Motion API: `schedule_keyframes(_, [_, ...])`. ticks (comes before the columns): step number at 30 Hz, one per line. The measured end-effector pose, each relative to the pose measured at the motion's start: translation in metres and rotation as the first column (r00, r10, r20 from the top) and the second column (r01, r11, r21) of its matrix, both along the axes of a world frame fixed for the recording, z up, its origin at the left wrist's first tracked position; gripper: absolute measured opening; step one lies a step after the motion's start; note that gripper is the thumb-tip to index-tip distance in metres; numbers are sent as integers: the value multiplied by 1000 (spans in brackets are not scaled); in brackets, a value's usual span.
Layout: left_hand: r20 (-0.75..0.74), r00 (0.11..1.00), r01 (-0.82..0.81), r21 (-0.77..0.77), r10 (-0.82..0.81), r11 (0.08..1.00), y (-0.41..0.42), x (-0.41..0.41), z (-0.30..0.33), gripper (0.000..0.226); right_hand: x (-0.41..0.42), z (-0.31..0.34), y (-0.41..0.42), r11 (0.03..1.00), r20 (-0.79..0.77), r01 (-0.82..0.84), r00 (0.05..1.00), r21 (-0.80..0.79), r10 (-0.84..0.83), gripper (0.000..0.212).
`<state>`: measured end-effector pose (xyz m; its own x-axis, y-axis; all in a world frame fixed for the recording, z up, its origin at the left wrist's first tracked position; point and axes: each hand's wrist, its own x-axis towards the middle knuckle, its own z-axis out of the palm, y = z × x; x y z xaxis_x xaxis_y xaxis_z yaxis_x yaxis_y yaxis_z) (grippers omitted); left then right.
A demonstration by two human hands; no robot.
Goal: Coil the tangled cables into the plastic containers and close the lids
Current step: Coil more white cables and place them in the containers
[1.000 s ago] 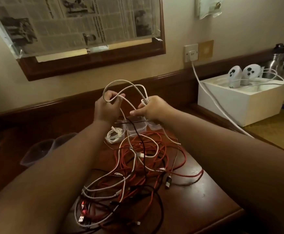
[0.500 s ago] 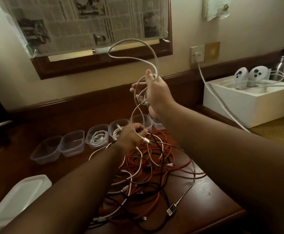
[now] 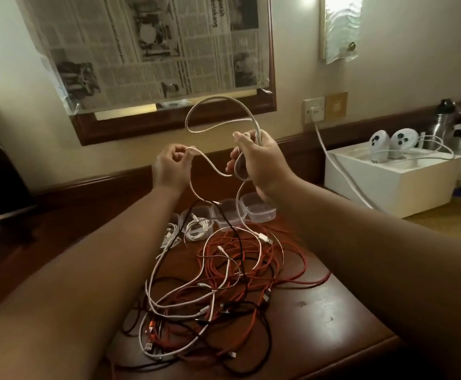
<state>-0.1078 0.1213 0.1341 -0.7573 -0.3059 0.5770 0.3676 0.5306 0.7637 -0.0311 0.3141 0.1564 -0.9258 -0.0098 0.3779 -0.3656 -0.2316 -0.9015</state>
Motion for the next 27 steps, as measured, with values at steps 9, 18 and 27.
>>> schedule_keyframes(9, [341,939,149,-274,-49,950,-20,48,16,31,28,12,7,996,107,-7,994,87,-3,22])
schedule_keyframes(18, [789,611,423,-388,58,819,-41,115,-16,19,64,-15,-5,926,227,-61,974,373,-27,26])
schedule_keyframes(27, [597,763,347,-52,-250,936,-44,176,-5,9,101,-25,-9,774,345,-239,938,587,28,22])
